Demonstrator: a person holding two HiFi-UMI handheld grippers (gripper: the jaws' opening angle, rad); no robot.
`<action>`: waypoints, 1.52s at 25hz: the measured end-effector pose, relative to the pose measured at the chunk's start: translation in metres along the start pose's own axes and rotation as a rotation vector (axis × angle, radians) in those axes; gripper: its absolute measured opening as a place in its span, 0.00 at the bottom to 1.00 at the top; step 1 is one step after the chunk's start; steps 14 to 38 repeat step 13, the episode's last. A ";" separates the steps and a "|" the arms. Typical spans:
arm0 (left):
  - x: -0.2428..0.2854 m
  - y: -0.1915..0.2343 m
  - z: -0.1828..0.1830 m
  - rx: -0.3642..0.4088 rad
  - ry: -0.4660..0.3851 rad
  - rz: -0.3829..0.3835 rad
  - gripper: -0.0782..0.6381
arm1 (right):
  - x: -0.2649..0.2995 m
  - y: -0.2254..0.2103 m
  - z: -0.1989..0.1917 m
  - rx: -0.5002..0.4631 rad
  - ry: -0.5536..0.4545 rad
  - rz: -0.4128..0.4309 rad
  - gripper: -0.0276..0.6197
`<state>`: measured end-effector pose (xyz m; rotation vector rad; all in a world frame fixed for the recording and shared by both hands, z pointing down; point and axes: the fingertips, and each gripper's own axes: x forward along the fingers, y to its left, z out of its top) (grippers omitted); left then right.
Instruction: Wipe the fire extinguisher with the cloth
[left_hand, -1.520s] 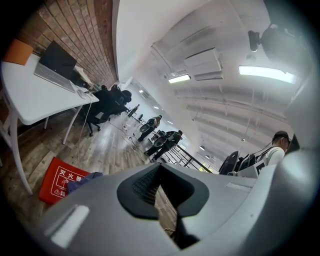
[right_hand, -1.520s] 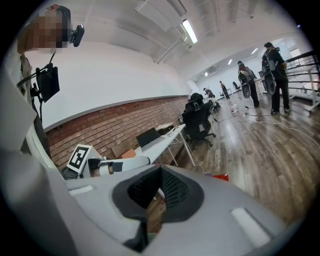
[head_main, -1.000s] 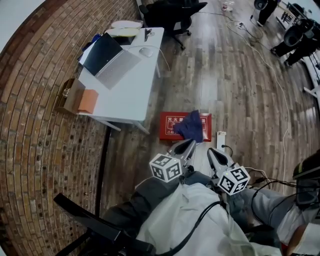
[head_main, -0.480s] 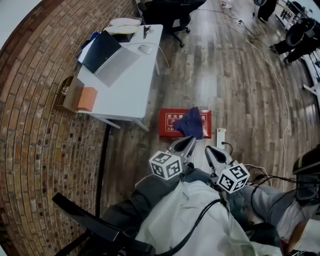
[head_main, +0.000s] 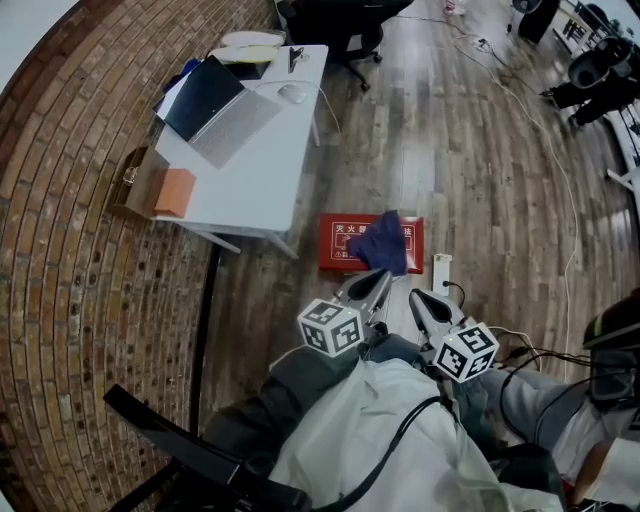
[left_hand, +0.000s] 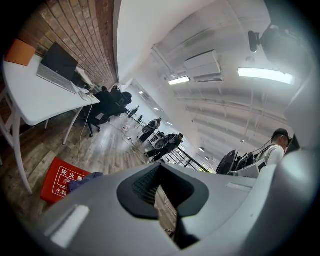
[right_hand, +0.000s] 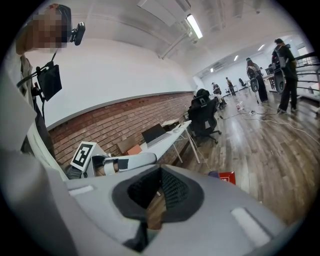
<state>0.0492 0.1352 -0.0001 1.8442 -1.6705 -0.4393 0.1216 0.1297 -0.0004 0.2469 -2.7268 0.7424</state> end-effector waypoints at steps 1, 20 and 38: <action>0.000 0.000 0.000 0.000 0.000 -0.001 0.11 | 0.000 0.000 0.000 0.002 0.001 0.001 0.05; -0.004 0.000 -0.004 -0.007 0.006 0.001 0.11 | -0.004 0.002 -0.004 0.032 -0.006 0.010 0.05; -0.004 0.000 -0.004 -0.007 0.006 0.001 0.11 | -0.004 0.002 -0.004 0.032 -0.006 0.010 0.05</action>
